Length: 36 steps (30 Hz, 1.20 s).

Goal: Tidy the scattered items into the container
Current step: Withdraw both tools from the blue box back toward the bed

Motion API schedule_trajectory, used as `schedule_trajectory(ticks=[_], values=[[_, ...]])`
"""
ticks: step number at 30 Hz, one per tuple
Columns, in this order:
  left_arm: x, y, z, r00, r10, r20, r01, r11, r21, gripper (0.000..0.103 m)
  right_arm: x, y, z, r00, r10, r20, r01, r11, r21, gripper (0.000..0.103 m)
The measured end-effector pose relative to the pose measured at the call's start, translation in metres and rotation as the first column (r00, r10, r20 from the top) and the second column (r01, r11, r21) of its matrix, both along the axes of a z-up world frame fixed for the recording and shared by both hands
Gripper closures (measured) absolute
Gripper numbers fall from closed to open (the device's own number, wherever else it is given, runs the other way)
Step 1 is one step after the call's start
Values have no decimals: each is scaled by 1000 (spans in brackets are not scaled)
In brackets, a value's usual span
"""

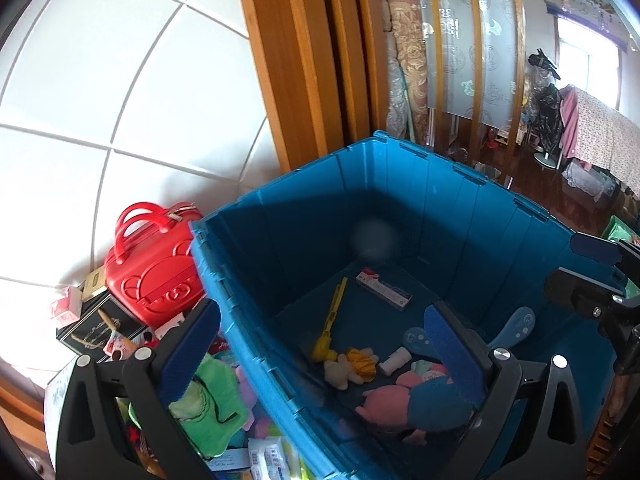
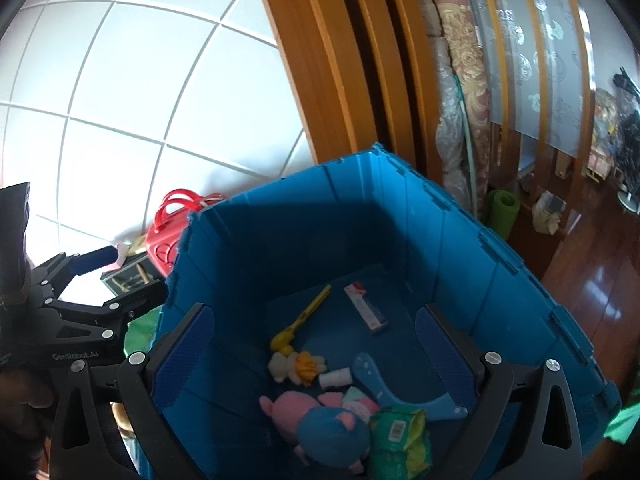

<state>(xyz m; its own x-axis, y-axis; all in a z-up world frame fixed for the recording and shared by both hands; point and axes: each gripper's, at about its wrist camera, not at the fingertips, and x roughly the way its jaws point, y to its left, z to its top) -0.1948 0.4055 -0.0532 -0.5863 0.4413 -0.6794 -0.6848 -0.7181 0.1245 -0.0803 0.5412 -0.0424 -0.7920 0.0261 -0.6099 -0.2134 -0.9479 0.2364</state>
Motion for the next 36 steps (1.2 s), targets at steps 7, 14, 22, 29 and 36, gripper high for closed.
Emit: schedule_trajectory(ticks=[7, 14, 22, 29, 36], values=[[-3, -50, -1, 996, 87, 4, -87, 996, 8, 0, -10, -37, 5, 997, 82, -8, -82, 997, 17, 1], [-5, -108, -1, 982, 189, 1, -189, 982, 21, 0, -22, -77, 9, 986, 164, -19, -163, 986, 36, 1], [-7, -166, -2, 959, 284, 5, -284, 959, 19, 0, -35, -128, 9, 965, 259, -26, -258, 965, 50, 1], [-8, -209, 0, 939, 344, -5, -344, 939, 18, 0, -43, -167, 8, 947, 320, -36, -318, 947, 49, 1], [-10, -251, -4, 919, 393, -1, -393, 919, 16, 0, -49, -205, 5, 931, 365, -35, -363, 931, 52, 1]])
